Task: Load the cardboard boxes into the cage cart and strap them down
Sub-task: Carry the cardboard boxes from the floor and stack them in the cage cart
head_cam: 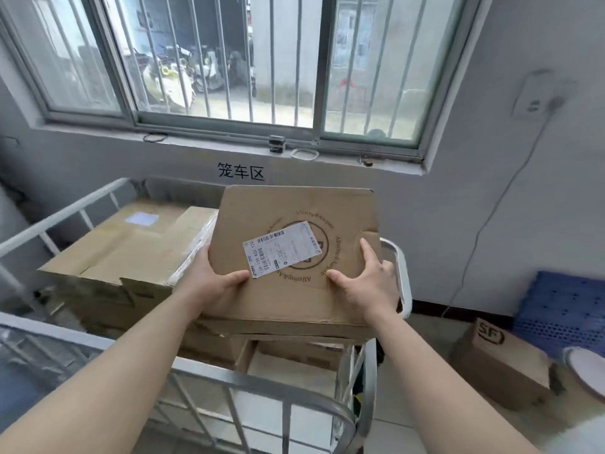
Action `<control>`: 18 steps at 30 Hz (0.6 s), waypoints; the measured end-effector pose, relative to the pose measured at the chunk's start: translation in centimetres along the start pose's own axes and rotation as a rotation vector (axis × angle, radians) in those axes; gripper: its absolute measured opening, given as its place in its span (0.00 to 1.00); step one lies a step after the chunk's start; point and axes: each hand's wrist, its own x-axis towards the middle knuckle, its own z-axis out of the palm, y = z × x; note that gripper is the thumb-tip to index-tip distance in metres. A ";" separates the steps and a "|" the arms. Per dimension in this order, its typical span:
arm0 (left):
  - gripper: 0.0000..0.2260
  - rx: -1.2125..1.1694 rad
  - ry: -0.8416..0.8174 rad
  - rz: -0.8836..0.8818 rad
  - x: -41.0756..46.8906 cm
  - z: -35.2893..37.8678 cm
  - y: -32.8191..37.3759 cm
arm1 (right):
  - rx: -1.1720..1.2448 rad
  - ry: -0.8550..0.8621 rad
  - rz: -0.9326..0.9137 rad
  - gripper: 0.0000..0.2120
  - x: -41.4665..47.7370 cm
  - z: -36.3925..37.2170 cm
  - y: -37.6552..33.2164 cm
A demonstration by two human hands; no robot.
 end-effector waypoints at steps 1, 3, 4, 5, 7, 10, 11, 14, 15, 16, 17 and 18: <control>0.39 -0.001 -0.008 -0.018 0.6 0.2 -0.7 | -0.015 -0.016 0.006 0.45 0.6 0.9 0.1; 0.37 0.009 -0.035 -0.053 1.9 0.7 -2.1 | -0.044 -0.056 0.026 0.45 1.7 2.4 0.3; 0.36 0.007 -0.055 -0.066 2.6 1.0 -2.9 | -0.052 -0.079 0.039 0.45 2.3 3.3 0.5; 0.36 0.000 -0.074 -0.080 3.3 1.4 -3.6 | -0.056 -0.103 0.052 0.45 2.8 4.1 0.8; 0.36 -0.018 -0.093 -0.123 4.4 2.3 -5.0 | -0.063 -0.145 0.076 0.46 4.1 5.8 1.5; 0.36 -0.008 -0.118 -0.209 6.1 3.7 -6.9 | -0.081 -0.209 0.129 0.47 5.9 8.1 2.9; 0.36 0.001 -0.132 -0.230 6.7 4.2 -7.6 | -0.087 -0.225 0.147 0.47 6.5 8.7 3.3; 0.37 0.027 -0.169 -0.283 8.3 5.7 -9.3 | -0.111 -0.261 0.193 0.47 7.9 10.6 4.5; 0.37 0.039 -0.179 -0.304 8.8 6.2 -9.8 | -0.121 -0.275 0.209 0.47 8.3 11.3 4.9; 0.37 0.050 -0.193 -0.323 9.2 6.7 -10.4 | -0.124 -0.288 0.229 0.47 8.5 11.9 5.3; 0.37 0.063 -0.207 -0.341 9.7 7.2 -11.0 | -0.125 -0.300 0.252 0.47 8.8 12.6 5.7; 0.37 0.078 -0.223 -0.356 10.2 7.6 -11.5 | -0.128 -0.310 0.279 0.47 9.0 13.3 6.1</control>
